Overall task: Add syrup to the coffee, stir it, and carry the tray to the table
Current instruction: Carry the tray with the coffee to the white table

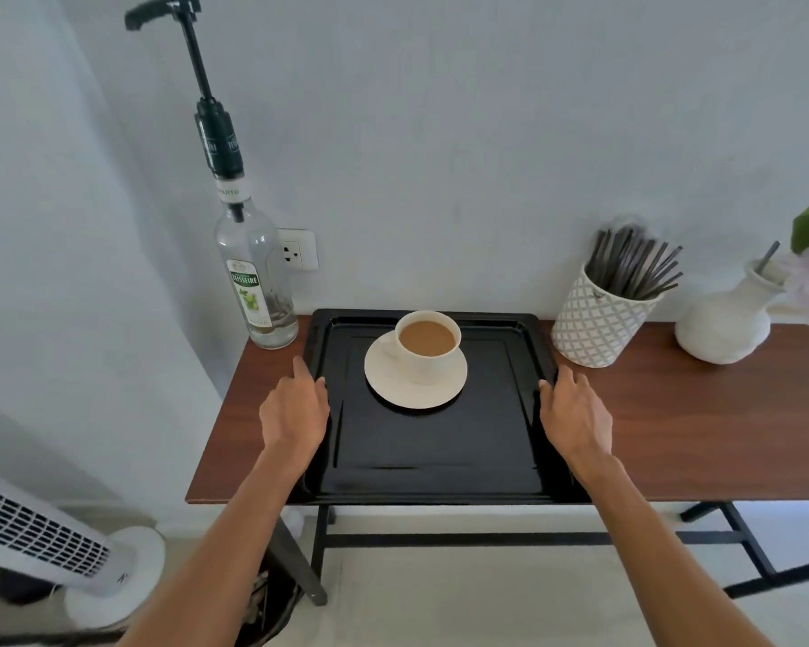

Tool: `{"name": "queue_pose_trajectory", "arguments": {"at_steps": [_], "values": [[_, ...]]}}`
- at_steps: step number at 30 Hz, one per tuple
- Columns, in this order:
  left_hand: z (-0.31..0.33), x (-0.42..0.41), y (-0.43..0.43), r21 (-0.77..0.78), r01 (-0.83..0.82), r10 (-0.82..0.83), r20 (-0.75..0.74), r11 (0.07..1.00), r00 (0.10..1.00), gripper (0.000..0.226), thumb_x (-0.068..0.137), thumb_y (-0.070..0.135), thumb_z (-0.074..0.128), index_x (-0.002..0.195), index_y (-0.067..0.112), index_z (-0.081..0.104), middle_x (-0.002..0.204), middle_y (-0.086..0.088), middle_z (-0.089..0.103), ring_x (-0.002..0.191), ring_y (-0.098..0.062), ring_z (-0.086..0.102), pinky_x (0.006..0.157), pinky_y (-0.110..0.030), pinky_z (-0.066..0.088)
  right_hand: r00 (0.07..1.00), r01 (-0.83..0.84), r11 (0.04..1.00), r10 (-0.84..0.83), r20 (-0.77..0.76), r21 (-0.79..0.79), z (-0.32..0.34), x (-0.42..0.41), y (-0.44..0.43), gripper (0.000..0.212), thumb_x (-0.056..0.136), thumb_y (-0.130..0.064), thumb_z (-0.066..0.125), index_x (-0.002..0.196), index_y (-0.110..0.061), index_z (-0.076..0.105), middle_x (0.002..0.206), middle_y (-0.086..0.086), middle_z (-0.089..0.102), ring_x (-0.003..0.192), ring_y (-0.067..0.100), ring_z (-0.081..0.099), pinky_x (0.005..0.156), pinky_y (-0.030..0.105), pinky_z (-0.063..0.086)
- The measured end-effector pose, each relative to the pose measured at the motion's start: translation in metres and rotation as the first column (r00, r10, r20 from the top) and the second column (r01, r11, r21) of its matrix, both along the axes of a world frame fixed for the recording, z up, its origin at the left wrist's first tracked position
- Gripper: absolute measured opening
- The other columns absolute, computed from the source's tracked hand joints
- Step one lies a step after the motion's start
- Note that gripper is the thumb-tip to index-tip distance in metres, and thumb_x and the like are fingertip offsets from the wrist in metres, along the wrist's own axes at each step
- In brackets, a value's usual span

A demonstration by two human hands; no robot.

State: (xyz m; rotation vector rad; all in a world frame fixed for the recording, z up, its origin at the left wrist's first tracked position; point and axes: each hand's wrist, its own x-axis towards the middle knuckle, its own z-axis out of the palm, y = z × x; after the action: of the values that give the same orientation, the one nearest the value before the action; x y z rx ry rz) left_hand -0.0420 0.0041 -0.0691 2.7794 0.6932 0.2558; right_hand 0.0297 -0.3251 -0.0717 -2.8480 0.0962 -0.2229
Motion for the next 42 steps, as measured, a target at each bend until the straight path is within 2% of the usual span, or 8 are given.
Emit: {"name": "queue_pose_trajectory", "arguments": {"at_steps": [2, 6, 12, 24, 33, 37, 40, 42], "values": [[0.0, 0.002, 0.001, -0.03, -0.005, 0.006, 0.033, 1.0, 0.999, 0.046, 0.104, 0.029, 0.045, 0.14, 0.001, 0.047, 0.093, -0.02, 0.071, 0.086, -0.038, 0.069, 0.062, -0.039, 0.044, 1.0, 0.008, 1.0, -0.008, 0.006, -0.004, 0.0, 0.001, 0.0, 0.032, 0.108, -0.028, 0.046, 0.113, 0.001, 0.057, 0.105, 0.021, 0.065, 0.089, 0.039, 0.069, 0.061, 0.035, 0.039], [-0.001, 0.002, 0.003, -0.077, -0.017, 0.025, 0.093, 0.997, 0.995, 0.042, 0.102, 0.031, 0.049, 0.133, 0.003, 0.054, 0.092, -0.02, 0.072, 0.086, -0.041, 0.069, 0.065, -0.042, 0.048, 1.0, -0.004, 1.0, 0.004, -0.003, -0.004, 0.001, 0.005, -0.005, 0.034, 0.107, -0.032, 0.049, 0.115, 0.0, 0.058, 0.101, 0.019, 0.067, 0.089, 0.036, 0.068, 0.063, 0.035, 0.041], [0.001, -0.002, -0.001, -0.111, -0.025, 0.04, 0.131, 0.994, 0.991, 0.044, 0.101, 0.03, 0.052, 0.138, 0.006, 0.053, 0.099, -0.02, 0.073, 0.092, -0.042, 0.069, 0.072, -0.047, 0.053, 0.999, -0.025, 0.996, 0.028, -0.037, 0.089, 0.005, 0.007, -0.009, 0.037, 0.106, -0.028, 0.052, 0.13, 0.0, 0.055, 0.108, 0.022, 0.066, 0.101, 0.039, 0.065, 0.071, 0.041, 0.047], [0.001, -0.048, -0.013, -0.206, -0.108, 0.142, 0.157, 0.973, 0.977, 0.045, 0.1, 0.033, 0.054, 0.139, 0.01, 0.055, 0.116, -0.018, 0.071, 0.106, -0.042, 0.065, 0.085, -0.052, 0.055, 0.994, -0.112, 0.989, 0.113, -0.009, 0.102, 0.012, -0.009, -0.018, 0.028, 0.105, -0.027, 0.054, 0.118, -0.002, 0.058, 0.102, 0.019, 0.067, 0.096, 0.038, 0.066, 0.069, 0.04, 0.046], [0.001, -0.113, -0.01, -0.261, -0.2, 0.27, 0.266, 0.944, 0.925, 0.032, 0.097, 0.03, 0.059, 0.122, 0.011, 0.065, 0.091, -0.013, 0.073, 0.087, -0.036, 0.068, 0.075, -0.045, 0.056, 0.967, -0.255, 0.96, 0.252, 0.042, 0.119, 0.023, -0.032, -0.003, 0.022, 0.105, -0.025, 0.055, 0.107, -0.004, 0.059, 0.093, 0.016, 0.067, 0.083, 0.032, 0.061, 0.066, 0.038, 0.044], [0.004, -0.144, 0.001, -0.295, -0.222, 0.309, 0.29, 0.929, 0.906, 0.035, 0.096, 0.027, 0.059, 0.129, 0.015, 0.063, 0.079, -0.01, 0.07, 0.074, -0.034, 0.066, 0.068, -0.042, 0.056, 0.947, -0.32, 0.941, 0.316, 0.047, 0.114, 0.026, -0.043, 0.016, 0.021, 0.105, -0.025, 0.054, 0.108, -0.005, 0.06, 0.093, 0.014, 0.067, 0.077, 0.024, 0.052, 0.065, 0.035, 0.042], [0.004, -0.169, 0.011, -0.303, -0.274, 0.37, 0.327, 0.913, 0.87, 0.034, 0.095, 0.026, 0.061, 0.125, 0.011, 0.065, 0.092, -0.014, 0.076, 0.076, -0.034, 0.069, 0.07, -0.042, 0.058, 0.924, -0.382, 0.917, 0.378, 0.051, 0.116, 0.029, -0.051, 0.035, 0.021, 0.105, -0.025, 0.054, 0.109, -0.005, 0.061, 0.093, 0.014, 0.068, 0.074, 0.025, 0.055, 0.063, 0.033, 0.043], [0.005, -0.185, 0.018, -0.286, -0.314, 0.404, 0.354, 0.905, 0.844, 0.038, 0.095, 0.025, 0.063, 0.129, 0.008, 0.064, 0.097, -0.015, 0.077, 0.075, -0.032, 0.069, 0.069, -0.036, 0.055, 0.907, -0.421, 0.899, 0.418, 0.049, 0.12, 0.032, -0.057, 0.051, 0.023, 0.105, -0.026, 0.054, 0.111, -0.005, 0.06, 0.094, 0.014, 0.069, 0.075, 0.026, 0.057, 0.064, 0.034, 0.045]]}}
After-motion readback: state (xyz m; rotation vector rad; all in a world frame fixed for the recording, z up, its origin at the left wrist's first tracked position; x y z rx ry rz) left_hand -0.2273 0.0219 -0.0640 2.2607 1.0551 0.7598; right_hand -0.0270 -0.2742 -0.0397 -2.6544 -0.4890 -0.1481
